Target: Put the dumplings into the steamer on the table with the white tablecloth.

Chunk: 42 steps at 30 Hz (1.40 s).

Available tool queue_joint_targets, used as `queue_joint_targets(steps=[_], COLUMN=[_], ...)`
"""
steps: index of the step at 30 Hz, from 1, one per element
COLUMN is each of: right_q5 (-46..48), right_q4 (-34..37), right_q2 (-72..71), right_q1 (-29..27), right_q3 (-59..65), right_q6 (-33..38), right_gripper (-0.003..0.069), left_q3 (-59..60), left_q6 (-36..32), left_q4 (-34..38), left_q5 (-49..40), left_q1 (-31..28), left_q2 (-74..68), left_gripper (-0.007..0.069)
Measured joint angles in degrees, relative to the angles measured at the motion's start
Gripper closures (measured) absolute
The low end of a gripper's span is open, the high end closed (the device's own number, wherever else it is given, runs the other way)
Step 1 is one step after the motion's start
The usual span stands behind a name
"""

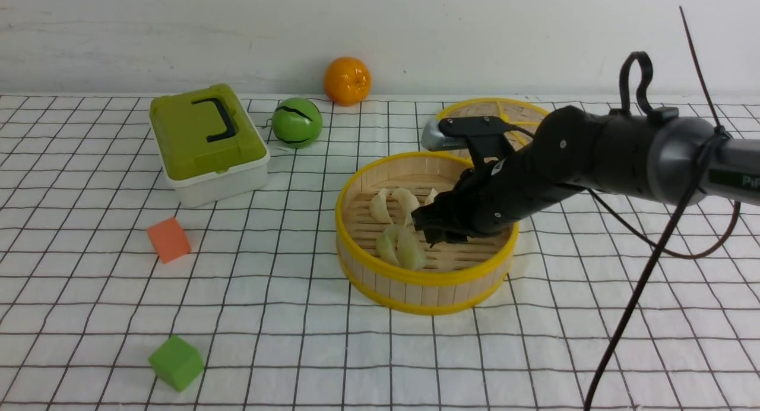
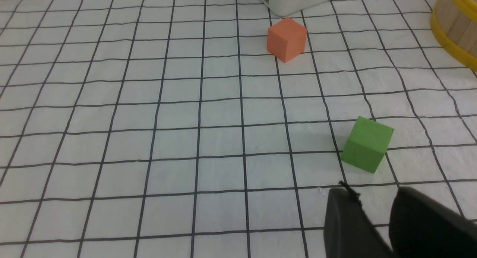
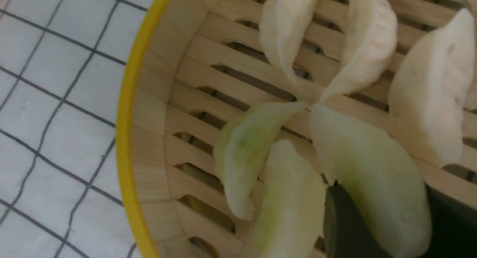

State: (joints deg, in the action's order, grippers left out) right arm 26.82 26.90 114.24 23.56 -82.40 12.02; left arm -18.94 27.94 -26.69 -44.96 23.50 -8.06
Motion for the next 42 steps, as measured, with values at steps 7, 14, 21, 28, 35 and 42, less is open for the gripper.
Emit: queue_joint_targets(steps=[7, 14, 21, 28, 35, 42], right_q5=[2.5, 8.0, 20.0, 28.9, 39.2, 44.7], right_q4=[-3.6, -4.8, -10.1, -17.6, -30.2, -41.5], right_q2=[0.0, 0.0, 0.0, 0.0, -7.4, -24.6], right_q1=[0.0, 0.0, 0.0, 0.0, -0.1, -1.0], right_q3=[0.0, -0.4, -7.2, -18.6, -27.8, -27.8], right_q6=[-3.9, -3.9, -3.9, -3.9, -5.2, -8.9], right_gripper=[0.0408, 0.0198, 0.0181, 0.037, 0.0662, 0.068], left_q3=[0.0, 0.0, 0.0, 0.0, 0.0, 0.0], left_q6=[0.0, 0.0, 0.0, 0.0, 0.0, -0.1], left_q4=[0.0, 0.0, 0.0, 0.0, 0.0, 0.0], left_q5=[0.0, 0.0, 0.0, 0.0, 0.4, 0.4], left_q1=[0.0, 0.0, 0.0, 0.0, 0.0, 0.0], left_q2=[0.0, 0.0, 0.0, 0.0, 0.0, 0.0], left_gripper=[0.0437, 0.043, 0.0426, 0.0426, 0.0442, 0.0555])
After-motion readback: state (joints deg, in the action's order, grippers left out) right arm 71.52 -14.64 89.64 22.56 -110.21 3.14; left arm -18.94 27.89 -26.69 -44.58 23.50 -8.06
